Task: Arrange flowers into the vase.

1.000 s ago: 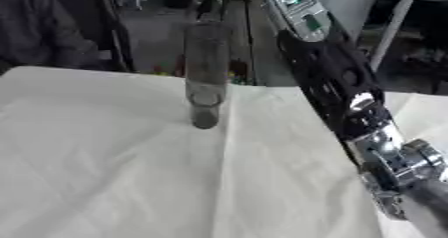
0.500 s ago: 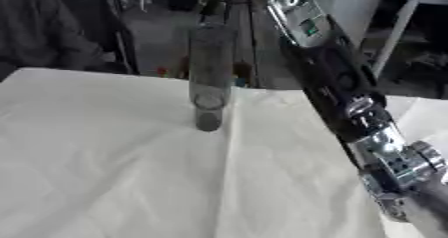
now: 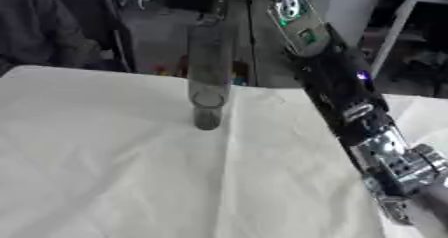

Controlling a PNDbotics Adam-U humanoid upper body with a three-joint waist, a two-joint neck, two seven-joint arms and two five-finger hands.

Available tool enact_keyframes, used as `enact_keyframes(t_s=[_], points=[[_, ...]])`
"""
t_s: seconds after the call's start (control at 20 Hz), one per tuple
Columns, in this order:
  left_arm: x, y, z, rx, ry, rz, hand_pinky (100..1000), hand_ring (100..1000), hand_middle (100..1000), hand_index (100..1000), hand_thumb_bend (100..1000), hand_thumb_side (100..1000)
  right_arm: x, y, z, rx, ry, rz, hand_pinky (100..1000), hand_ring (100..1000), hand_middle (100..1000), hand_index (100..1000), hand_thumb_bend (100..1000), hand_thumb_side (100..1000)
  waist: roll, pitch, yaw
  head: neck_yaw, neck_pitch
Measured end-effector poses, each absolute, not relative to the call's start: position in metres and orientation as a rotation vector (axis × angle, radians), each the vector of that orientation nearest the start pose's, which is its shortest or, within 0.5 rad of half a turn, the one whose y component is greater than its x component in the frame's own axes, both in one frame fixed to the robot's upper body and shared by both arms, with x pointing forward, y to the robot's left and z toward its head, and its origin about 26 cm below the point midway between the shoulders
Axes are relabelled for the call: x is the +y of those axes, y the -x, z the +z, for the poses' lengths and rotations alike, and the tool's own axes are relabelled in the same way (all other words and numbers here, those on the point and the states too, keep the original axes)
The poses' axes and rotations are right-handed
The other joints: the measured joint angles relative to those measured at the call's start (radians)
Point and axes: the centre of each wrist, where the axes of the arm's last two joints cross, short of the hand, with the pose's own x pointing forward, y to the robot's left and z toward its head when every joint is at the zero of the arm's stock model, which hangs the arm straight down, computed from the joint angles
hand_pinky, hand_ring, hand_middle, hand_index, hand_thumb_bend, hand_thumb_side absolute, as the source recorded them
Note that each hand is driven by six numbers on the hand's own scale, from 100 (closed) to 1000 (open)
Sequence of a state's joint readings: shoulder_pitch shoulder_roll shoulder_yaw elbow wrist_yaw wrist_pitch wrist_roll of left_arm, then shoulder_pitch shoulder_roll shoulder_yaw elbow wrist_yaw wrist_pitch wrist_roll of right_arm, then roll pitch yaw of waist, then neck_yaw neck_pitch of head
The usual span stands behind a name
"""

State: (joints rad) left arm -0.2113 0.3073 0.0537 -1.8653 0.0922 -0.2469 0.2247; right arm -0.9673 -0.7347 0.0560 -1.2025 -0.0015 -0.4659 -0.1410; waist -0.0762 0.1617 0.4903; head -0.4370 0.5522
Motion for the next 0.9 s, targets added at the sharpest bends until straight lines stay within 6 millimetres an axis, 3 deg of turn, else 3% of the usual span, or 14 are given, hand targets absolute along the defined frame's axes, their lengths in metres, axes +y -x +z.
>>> enact_keyframes(t_s=[0.6,0.9], points=[[0.289,-0.307,0.147,-2.334,-0.221,0.009,681,633,617,816,379,161,-0.357,-0.440,0.304,3.459,-0.822,-1.065,100,210,100,203,100,946,-0.006,0.000,-0.003,0.003,0.000],[0.290,-0.307,0.146,-2.332,-0.221,0.010,682,631,616,816,381,161,-0.358,-0.443,0.296,3.518,-0.739,-1.187,100,252,108,255,100,975,-0.006,0.001,0.002,0.003,0.000]])
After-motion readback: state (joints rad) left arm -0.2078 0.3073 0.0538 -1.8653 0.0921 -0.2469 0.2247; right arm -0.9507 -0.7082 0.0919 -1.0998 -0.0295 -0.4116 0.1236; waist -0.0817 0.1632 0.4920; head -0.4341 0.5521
